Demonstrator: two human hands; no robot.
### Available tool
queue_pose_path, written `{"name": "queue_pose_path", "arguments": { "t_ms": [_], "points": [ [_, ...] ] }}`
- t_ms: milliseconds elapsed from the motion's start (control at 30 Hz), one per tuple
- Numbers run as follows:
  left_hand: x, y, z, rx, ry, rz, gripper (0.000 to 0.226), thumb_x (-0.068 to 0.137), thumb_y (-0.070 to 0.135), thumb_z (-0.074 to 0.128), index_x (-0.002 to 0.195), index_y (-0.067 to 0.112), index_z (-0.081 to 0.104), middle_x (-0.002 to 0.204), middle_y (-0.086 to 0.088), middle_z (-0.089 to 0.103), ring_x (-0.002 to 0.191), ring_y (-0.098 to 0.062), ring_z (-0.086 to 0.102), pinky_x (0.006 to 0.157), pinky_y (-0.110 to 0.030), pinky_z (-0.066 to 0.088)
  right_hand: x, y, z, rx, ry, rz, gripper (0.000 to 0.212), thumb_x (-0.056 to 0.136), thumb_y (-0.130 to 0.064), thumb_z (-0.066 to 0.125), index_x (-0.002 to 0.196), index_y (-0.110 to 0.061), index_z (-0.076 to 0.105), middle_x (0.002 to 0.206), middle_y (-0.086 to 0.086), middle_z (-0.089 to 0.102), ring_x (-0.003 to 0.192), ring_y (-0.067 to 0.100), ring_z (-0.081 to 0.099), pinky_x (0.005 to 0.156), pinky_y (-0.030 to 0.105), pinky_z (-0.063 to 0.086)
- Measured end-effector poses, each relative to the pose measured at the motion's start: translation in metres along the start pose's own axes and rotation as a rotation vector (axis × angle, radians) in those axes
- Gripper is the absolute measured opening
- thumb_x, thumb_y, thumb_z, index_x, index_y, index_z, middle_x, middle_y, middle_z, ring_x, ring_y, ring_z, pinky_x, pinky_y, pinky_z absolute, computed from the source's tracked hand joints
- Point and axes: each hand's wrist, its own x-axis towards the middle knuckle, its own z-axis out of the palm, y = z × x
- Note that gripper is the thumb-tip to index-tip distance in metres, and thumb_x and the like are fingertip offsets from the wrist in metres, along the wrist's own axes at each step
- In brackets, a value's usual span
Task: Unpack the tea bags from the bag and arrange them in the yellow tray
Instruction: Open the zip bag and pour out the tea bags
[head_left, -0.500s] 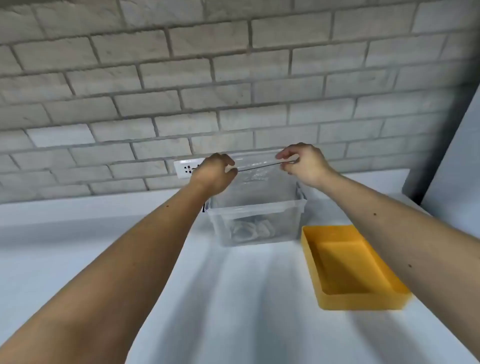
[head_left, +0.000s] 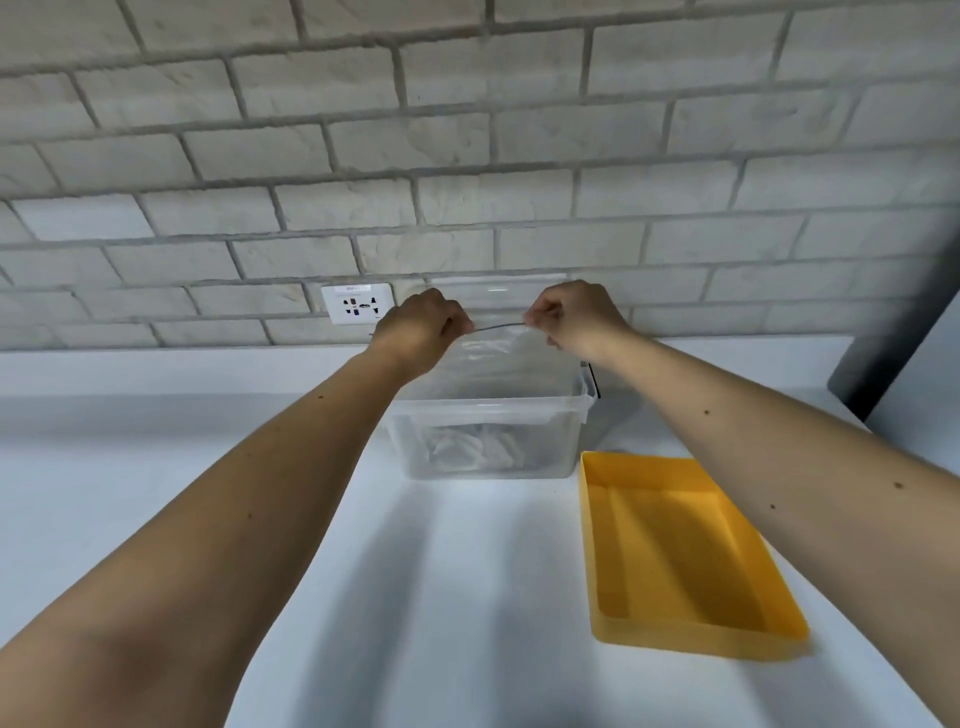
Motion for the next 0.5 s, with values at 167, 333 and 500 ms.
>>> {"name": "queue_pose_path", "arguments": {
  "t_ms": [167, 333, 500],
  "points": [
    [-0.002, -0.002, -0.019, -0.077, 0.094, 0.052, 0.03, 0.104, 0.038, 0.047, 0.116, 0.023, 0.069, 0.117, 0.0, 0.065, 0.111, -0.021, 0.059, 0.083, -0.033, 0.046, 0.001, -0.023, -0.009, 0.081, 0.084, -0.023, 0.011, 0.09, -0.021, 0.066, 0.082, -0.014, 0.069, 0.072, -0.001, 0.066, 0.059, 0.009, 0.063, 0.071, 0.027, 0.055],
    [-0.001, 0.004, -0.069, -0.168, 0.265, 0.084, 0.025, 0.103, 0.033, 0.048, 0.109, 0.023, 0.07, 0.112, 0.003, 0.067, 0.102, -0.021, 0.063, 0.081, -0.035, 0.049, 0.001, -0.071, -0.037, 0.043, 0.293, -0.147, 0.013, 0.091, -0.019, 0.063, 0.089, -0.009, 0.071, 0.092, 0.001, 0.058, 0.079, 0.014, 0.058, 0.07, 0.014, 0.041],
    [-0.006, 0.014, -0.143, -0.28, 0.42, 0.14, 0.024, 0.1, 0.034, 0.052, 0.106, 0.022, 0.071, 0.099, 0.004, 0.07, 0.082, -0.013, 0.068, 0.078, -0.026, 0.056, -0.002, -0.137, -0.071, 0.0, 0.551, -0.329, 0.014, 0.091, -0.011, 0.056, 0.091, -0.003, 0.068, 0.098, 0.007, 0.056, 0.076, 0.007, 0.051, 0.071, 0.01, 0.037]
  ]
}}
